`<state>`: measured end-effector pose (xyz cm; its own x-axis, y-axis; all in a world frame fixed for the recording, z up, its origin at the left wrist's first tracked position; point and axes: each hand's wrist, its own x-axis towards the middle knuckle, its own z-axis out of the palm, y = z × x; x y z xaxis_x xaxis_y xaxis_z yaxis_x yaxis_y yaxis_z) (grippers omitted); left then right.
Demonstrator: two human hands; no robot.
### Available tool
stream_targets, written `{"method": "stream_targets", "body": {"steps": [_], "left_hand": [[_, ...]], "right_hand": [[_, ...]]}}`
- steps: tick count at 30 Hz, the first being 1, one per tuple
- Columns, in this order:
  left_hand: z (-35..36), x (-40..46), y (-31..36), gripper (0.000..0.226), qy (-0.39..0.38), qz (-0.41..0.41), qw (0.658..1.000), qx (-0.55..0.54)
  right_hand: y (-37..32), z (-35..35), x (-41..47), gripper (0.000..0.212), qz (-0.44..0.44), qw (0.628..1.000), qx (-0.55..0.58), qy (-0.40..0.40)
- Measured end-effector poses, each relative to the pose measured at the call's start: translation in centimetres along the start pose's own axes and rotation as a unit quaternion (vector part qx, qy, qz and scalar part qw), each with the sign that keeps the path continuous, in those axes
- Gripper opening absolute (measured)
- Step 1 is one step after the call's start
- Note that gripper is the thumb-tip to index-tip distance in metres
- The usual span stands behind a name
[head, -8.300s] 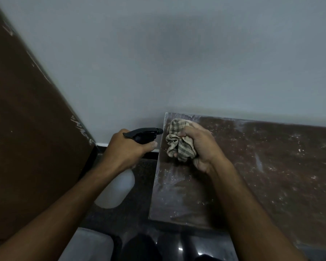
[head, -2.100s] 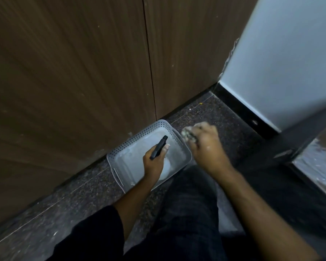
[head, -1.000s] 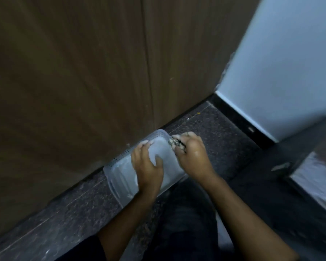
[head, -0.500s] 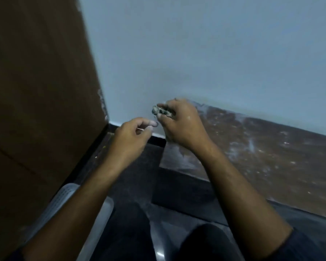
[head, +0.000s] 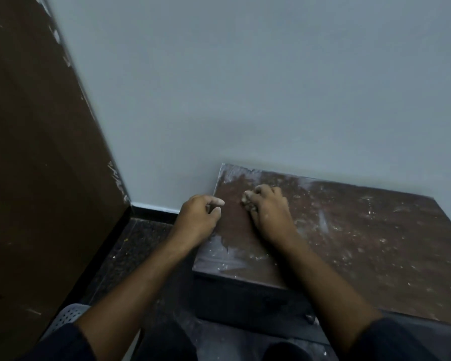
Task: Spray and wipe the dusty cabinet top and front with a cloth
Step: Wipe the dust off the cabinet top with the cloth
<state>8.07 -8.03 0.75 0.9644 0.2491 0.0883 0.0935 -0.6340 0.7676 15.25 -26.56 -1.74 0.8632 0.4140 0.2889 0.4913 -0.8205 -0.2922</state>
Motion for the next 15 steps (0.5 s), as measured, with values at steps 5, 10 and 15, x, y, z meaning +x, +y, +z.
{"method": "stream_targets", "body": {"steps": [5, 10, 15], "left_hand": [[0.7, 1.6, -0.2, 0.022, -0.004, 0.038, 0.999, 0.026], [2.1, 3.0, -0.5, 0.023, -0.032, 0.072, 0.994, 0.071], [2.0, 3.5, -1.0, 0.024, 0.022, 0.053, 0.996, 0.065]], "right_hand": [[-1.5, 0.8, -0.2, 0.029, 0.001, 1.000, -0.016, -0.004], [0.4, 0.6, -0.2, 0.030, -0.035, 0.999, 0.002, -0.018], [-2.0, 1.8, 1.9, 0.029, -0.020, 1.000, -0.001, -0.013]]}}
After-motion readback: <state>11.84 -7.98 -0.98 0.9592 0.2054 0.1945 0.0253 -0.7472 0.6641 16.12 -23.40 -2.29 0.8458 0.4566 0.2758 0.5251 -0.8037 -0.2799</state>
